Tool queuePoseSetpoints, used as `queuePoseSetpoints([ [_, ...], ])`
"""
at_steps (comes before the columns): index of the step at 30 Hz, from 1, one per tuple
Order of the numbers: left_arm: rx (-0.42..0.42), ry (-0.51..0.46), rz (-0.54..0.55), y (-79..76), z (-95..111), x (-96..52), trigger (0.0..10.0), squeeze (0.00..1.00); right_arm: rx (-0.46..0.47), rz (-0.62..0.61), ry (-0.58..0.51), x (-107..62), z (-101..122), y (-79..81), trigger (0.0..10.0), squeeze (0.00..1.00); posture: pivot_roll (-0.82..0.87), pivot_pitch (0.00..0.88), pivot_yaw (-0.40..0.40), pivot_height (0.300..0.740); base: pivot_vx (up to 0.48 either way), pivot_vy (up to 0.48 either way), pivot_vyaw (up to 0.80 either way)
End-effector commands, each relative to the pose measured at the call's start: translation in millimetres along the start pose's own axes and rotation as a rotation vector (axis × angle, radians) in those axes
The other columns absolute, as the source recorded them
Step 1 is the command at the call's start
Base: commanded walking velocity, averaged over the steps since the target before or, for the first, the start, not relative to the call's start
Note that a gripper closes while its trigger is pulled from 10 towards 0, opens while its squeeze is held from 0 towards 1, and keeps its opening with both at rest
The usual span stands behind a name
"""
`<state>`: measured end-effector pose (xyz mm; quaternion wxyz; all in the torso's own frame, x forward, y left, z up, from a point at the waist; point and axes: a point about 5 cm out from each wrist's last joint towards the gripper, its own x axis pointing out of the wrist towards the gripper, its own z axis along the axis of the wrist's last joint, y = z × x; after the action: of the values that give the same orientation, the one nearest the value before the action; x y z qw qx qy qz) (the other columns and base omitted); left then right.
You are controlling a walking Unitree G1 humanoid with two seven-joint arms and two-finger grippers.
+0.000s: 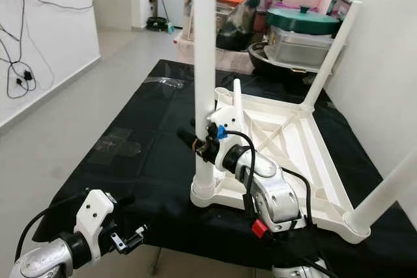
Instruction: Building children table
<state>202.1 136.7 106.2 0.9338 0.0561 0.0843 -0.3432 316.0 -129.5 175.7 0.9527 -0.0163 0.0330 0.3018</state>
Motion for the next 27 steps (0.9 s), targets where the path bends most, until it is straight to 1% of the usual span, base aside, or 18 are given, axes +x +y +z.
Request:
queuePoseSetpoints([
  [1, -0.005, 0.006, 0.003, -0.5, -2, 2.5, 10.0, 0.0, 0.115, -0.19, 0.189, -6.1, -45, -13.3, 0.0, 0.0, 0.07, 0.0, -0.106, 0.74, 0.0, 0.0, 0.0],
  [2, -0.005, 0.006, 0.003, -0.5, -2, 2.5, 10.0, 0.0, 0.115, -0.19, 0.189, -6.1, -45, -13.3, 0.0, 0.0, 0.07, 0.0, -0.106, 0.74, 0.0, 0.0, 0.0],
  [3, -0.006, 0.006, 0.004, -0.5, -2, 2.5, 10.0, 0.0, 0.128, -0.219, 0.184, -6.1, -46, -14.8, 0.0, 0.0, 0.07, 0.0, -0.106, 0.74, 0.0, 0.0, 0.0],
  [4, -0.005, 0.005, 0.005, -0.5, -2, 2.8, 10.0, 0.0, 0.119, -0.25, 0.176, -6.9, -46, -15.8, 0.0, 0.0, 0.06, 0.0, -0.104, 0.74, 0.0, 0.0, 0.0],
  [6, -0.004, 0.005, 0.005, -0.5, -2, 3.1, 10.0, 0.0, 0.11, -0.269, 0.174, -7.5, -46, -16.1, 0.0, 0.0, 0.06, 0.0, -0.104, 0.74, 0.0, 0.0, 0.0],
  [7, -0.002, 0.004, 0.006, -0.3, -2, 3.5, 10.0, 0.0, 0.11, -0.31, 0.162, -8.6, -45, -16.9, 0.0, 0.0, 0.06, 0.0, -0.103, 0.74, 0.0, 0.0, 0.0],
  [8, -0.002, 0.004, 0.006, -0.3, -2, 3.5, 10.0, 0.0, 0.11, -0.31, 0.162, -8.6, -45, -16.9, 0.0, 0.0, 0.06, 0.0, -0.103, 0.74, 0.0, 0.0, 0.0],
  [9, 0.001, 0.004, 0.008, 0.1, -1, 4.1, 10.0, 0.0, 0.112, -0.37, 0.144, -10.4, -44, -18.3, 0.0, 0.0, 0.06, 0.0, -0.101, 0.74, 0.0, 0.0, 0.0],
  [10, 0.003, 0.004, 0.009, 0.4, -1, 4.3, 10.0, 0.0, 0.109, -0.404, 0.136, -11.4, -44, -19.2, 0.0, 0.0, 0.06, 0.0, -0.101, 0.74, 0.0, 0.0, 0.0],
  [11, 0.003, 0.004, 0.009, 0.4, -1, 4.3, 10.0, 0.0, 0.109, -0.404, 0.136, -11.4, -44, -19.2, 0.0, 0.0, 0.06, 0.0, -0.101, 0.74, 0.0, 0.0, 0.0],
  [14, 0.007, 0.003, 0.013, 1.0, -1, 4.7, 10.0, 0.0, 0.097, -0.48, 0.111, -14.4, -41, -21.1, 0.0, 0.0, 0.06, 0.0, -0.101, 0.74, 0.0, 0.0, 0.0],
  [21, 0.01, 0.004, 0.019, 1.3, -2, 5.1, 10.0, 0.0, 0.079, -0.545, 0.104, -15.7, -40, -20.3, 0.0, 0.0, 0.06, 0.0, -0.103, 0.74, 0.0, 0.0, 0.0],
  [27, 0.012, 0.005, 0.033, 2.8, -2, 5.8, 10.0, 0.0, 0.04, -0.605, 0.147, -15.2, -42, -23.9, 0.0, 0.0, 0.06, 0.0, -0.106, 0.74, 0.0, 0.0, 0.0],
])
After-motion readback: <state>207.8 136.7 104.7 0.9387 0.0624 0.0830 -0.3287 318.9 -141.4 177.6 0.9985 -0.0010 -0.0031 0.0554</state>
